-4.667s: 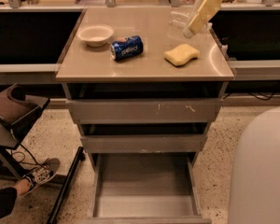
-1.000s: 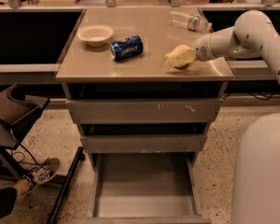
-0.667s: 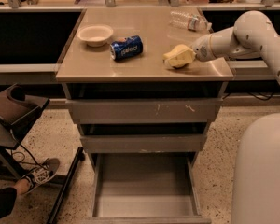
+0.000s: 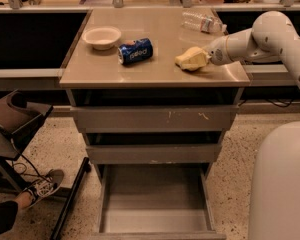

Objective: Place sponge into bottom drawer

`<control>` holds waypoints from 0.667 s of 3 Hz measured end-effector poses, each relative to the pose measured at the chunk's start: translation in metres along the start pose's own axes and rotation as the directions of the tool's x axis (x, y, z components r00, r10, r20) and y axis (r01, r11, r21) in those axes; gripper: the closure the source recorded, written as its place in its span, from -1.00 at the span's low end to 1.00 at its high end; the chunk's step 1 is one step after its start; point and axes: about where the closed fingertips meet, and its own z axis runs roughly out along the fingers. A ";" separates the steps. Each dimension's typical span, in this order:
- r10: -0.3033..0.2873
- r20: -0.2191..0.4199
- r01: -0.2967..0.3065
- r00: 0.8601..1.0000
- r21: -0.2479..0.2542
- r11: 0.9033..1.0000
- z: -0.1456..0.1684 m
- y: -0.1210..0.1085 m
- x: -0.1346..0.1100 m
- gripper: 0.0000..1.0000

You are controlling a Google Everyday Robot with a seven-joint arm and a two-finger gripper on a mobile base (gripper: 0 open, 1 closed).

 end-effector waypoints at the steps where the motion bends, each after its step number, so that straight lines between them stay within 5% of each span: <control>1: -0.013 -0.001 0.013 1.000 -0.054 0.998 -0.011 0.000 0.002 0.78; 2: -0.006 0.002 0.006 1.000 -0.085 0.996 -0.044 -0.026 0.037 1.00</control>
Offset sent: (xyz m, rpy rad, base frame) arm -0.0991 -0.2547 0.1128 0.0915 0.0435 0.6348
